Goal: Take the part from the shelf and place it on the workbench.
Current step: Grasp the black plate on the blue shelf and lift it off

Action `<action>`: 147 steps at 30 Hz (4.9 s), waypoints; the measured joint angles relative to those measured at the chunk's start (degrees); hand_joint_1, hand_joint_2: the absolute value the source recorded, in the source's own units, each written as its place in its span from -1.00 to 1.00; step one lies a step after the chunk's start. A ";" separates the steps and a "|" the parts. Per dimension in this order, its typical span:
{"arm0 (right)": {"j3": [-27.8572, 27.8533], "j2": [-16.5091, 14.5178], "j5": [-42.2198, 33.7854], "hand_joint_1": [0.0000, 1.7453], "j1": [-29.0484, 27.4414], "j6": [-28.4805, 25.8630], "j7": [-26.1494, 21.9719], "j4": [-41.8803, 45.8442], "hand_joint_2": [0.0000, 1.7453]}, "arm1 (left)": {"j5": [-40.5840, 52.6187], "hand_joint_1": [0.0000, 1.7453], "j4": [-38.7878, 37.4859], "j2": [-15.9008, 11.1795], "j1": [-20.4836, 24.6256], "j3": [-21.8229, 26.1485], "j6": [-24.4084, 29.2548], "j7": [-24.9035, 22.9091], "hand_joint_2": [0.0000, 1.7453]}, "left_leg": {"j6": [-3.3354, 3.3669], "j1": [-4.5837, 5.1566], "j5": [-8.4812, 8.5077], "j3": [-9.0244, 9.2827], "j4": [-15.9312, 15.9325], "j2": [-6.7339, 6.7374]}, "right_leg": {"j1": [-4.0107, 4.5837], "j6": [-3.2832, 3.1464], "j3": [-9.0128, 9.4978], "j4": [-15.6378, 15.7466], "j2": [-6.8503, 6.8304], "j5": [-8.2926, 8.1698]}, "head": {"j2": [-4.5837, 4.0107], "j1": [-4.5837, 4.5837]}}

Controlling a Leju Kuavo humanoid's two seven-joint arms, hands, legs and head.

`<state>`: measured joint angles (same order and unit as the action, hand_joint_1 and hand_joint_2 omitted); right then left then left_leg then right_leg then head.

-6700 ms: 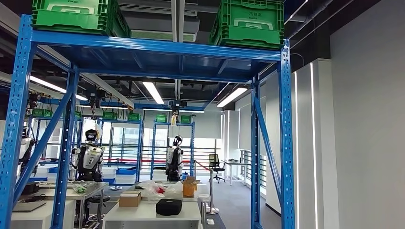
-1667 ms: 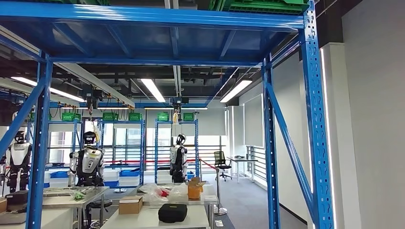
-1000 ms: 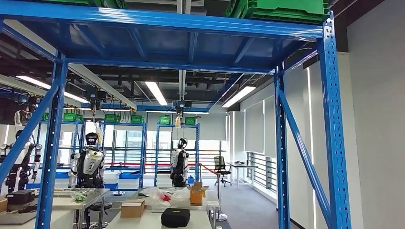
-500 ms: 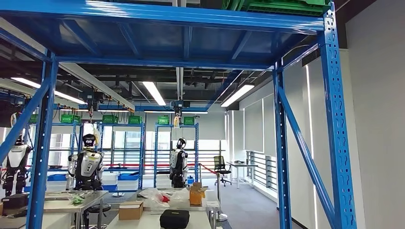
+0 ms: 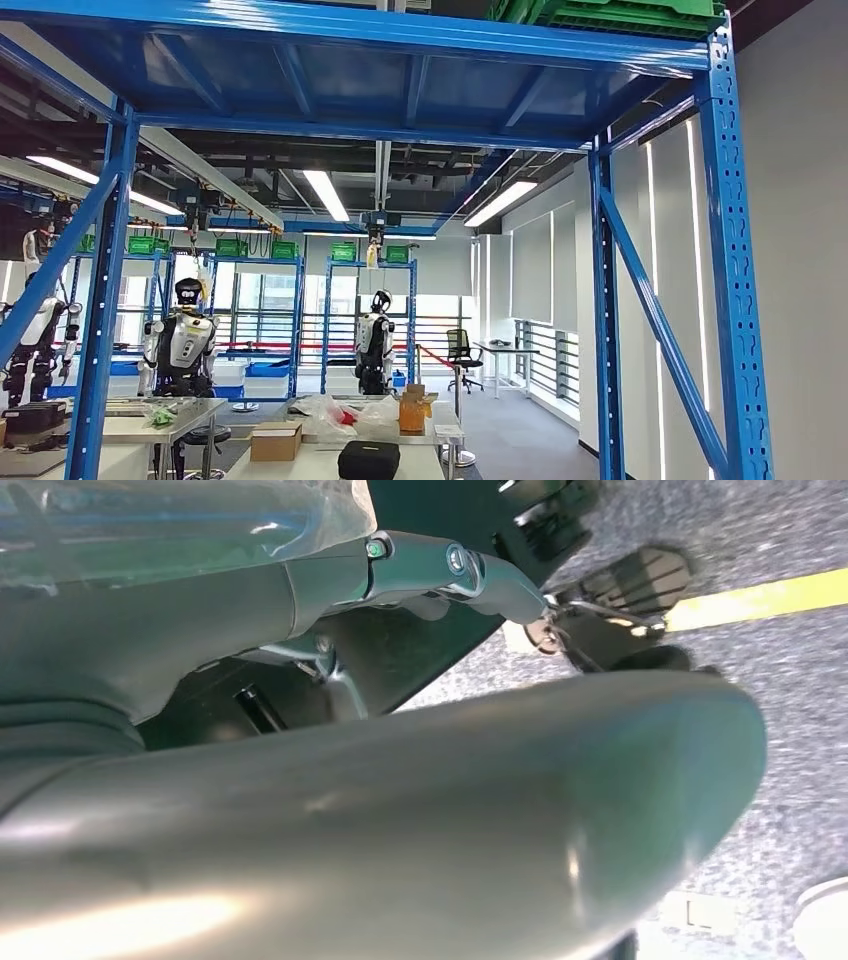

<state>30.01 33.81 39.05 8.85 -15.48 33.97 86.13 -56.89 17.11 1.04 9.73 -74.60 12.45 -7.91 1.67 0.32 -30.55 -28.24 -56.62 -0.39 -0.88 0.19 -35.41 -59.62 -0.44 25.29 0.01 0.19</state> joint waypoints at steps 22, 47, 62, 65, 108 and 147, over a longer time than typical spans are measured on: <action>-0.40 0.00 -0.28 -1.00 -0.13 -0.42 0.00 0.36 -1.00 | 0.02 -1.00 0.02 0.02 0.02 0.10 0.20 0.10 -1.00 | 0.42 -0.23 2.29 -1.17 0.93 0.10 | 0.15 0.51 2.51 -1.16 -0.03 5.21 | 0.01 -0.48; -0.58 -0.25 -0.52 -1.00 -0.87 -0.50 0.00 0.44 -1.00 | -0.10 -1.00 0.01 -0.13 0.05 0.17 0.20 0.27 -1.00 | -0.55 0.33 2.18 -2.83 -1.37 0.11 | 0.37 -1.44 3.86 2.13 0.19 2.86 | 0.02 -0.68; -0.86 -0.34 -0.58 -1.00 -1.03 -0.68 -0.01 0.33 -1.00 | -0.13 -1.00 0.01 0.03 0.01 0.19 0.22 0.30 -1.00 | -0.36 0.18 0.00 -0.14 -0.05 0.06 | -0.11 0.21 0.93 1.11 -0.03 0.50 | -0.01 -0.07; -0.92 -0.37 -0.62 -1.00 -1.04 -0.78 -0.03 0.32 -1.00 | -0.13 -1.00 0.01 -0.04 0.02 0.20 0.23 0.31 -1.00 | -1.24 0.18 -0.70 0.13 -0.13 0.19 | -0.10 -0.97 1.29 1.48 0.20 1.31 | -0.01 -0.14; 3.93 -4.58 -1.22 -1.00 0.25 1.57 -0.58 -2.88 -1.00 | 0.99 -1.00 0.13 -1.72 -0.40 -0.14 6.13 0.42 -1.00 | -1.19 0.02 0.79 -0.31 0.38 0.13 | 0.27 -1.17 1.54 1.49 0.11 1.43 | -0.01 -0.56; 15.36 -11.96 -8.14 -1.00 5.41 6.41 -4.32 -14.41 -1.00 | -6.46 -1.00 9.74 -13.07 -4.93 4.63 15.33 6.77 -1.00 | -1.42 0.01 0.72 0.55 0.38 0.38 | 0.32 -1.20 2.47 1.81 0.51 1.30 | -0.01 -0.55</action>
<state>45.38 21.85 30.91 14.26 -9.07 29.65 71.71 -63.36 26.86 -12.03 4.81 -69.96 27.78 -1.14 0.25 0.34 -29.84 -27.69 -56.24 -0.01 -0.56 -1.01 -32.94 -57.81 0.07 26.59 0.00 -0.36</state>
